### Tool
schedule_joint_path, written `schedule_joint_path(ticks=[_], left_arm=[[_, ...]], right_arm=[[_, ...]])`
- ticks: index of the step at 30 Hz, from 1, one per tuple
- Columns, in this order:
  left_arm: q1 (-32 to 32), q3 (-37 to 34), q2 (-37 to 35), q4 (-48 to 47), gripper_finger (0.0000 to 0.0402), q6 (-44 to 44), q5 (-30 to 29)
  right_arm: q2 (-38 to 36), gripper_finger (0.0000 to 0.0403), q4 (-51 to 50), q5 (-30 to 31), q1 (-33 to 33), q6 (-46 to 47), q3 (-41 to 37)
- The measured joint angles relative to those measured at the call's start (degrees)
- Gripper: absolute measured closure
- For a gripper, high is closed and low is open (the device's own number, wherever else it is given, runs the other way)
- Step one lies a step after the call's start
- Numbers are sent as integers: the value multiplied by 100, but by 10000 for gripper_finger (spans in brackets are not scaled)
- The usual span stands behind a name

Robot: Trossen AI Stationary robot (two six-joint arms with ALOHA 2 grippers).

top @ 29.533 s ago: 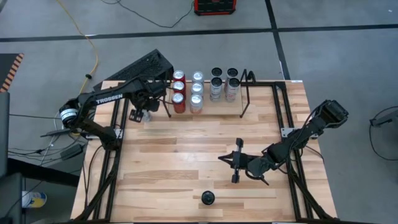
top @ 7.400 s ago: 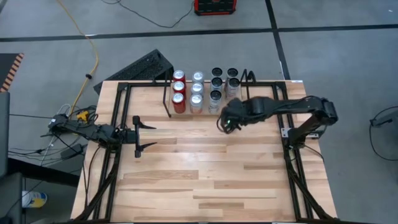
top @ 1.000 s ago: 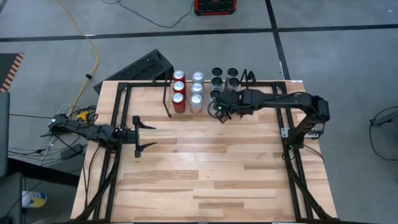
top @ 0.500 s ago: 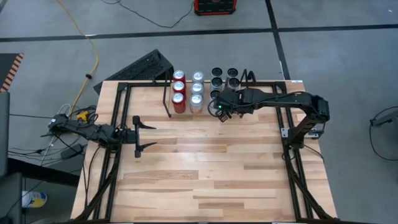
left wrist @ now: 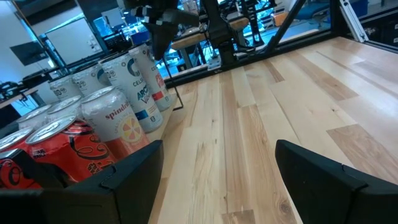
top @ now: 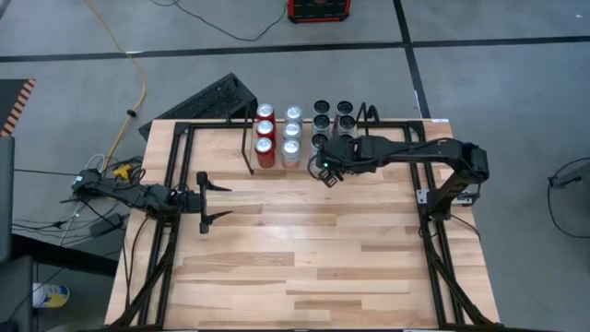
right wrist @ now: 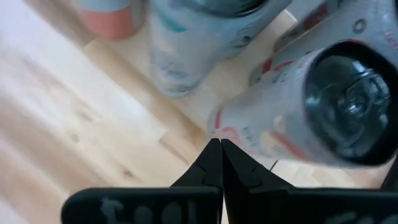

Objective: Place canned beverage on shelf
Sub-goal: Return to Home Position

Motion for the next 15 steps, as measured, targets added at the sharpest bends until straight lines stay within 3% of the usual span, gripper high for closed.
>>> schedule_joint_path(ticks=[5, 11, 15], left_arm=[[0, 1, 0, 0, 104, 0, 0], [2, 1, -1, 0, 104, 0, 2], [2, 2, -2, 0, 104, 0, 0]], right_arm=[[-272, 383, -182, -43, 575, -315, 0], [-846, 382, -160, -379, 1604, -1418, -31], [-1853, 382, 707, -199, 2278, -1763, -917]])
